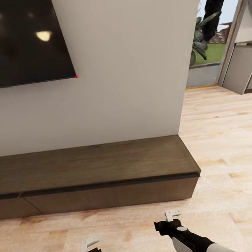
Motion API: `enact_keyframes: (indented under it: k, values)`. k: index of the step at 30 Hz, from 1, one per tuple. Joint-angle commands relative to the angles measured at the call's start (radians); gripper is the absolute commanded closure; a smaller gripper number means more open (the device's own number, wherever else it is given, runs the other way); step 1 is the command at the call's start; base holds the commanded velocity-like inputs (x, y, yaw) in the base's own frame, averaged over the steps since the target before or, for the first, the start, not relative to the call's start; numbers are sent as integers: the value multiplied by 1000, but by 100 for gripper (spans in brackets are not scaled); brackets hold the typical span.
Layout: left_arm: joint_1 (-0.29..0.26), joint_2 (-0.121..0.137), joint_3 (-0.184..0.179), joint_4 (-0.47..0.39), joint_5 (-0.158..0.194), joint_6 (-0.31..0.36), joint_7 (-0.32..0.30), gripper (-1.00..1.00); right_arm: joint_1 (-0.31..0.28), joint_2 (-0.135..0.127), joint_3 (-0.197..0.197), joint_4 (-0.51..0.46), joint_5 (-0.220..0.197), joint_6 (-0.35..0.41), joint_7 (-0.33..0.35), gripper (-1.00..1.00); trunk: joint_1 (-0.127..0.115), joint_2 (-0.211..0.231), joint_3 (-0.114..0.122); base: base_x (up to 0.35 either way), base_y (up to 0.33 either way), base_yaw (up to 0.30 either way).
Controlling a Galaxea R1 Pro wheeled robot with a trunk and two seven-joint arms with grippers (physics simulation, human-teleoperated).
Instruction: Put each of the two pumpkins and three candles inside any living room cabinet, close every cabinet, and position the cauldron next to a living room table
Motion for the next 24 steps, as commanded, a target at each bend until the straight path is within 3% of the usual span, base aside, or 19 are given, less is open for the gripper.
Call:
enact_keyframes:
  k: [1, 7, 24]
  values:
    - [-1, 1, -8, -3, 6, 2, 8, -100, -1, 0, 8, -1, -10, -2, -6, -100, -4, 7, 2, 0, 0, 0]
    - [-1, -12, -6, -2, 5, 1, 8, -100, -1, 0, 8, -1, -10, -2, -6, -100, -27, 49, 21, 0, 0, 0]
    - [-1, -13, -6, 10, 2, 0, 8, -100, -1, 3, 10, -2, -8, -2, -6, -100, -92, 168, 74, 0, 0, 0]
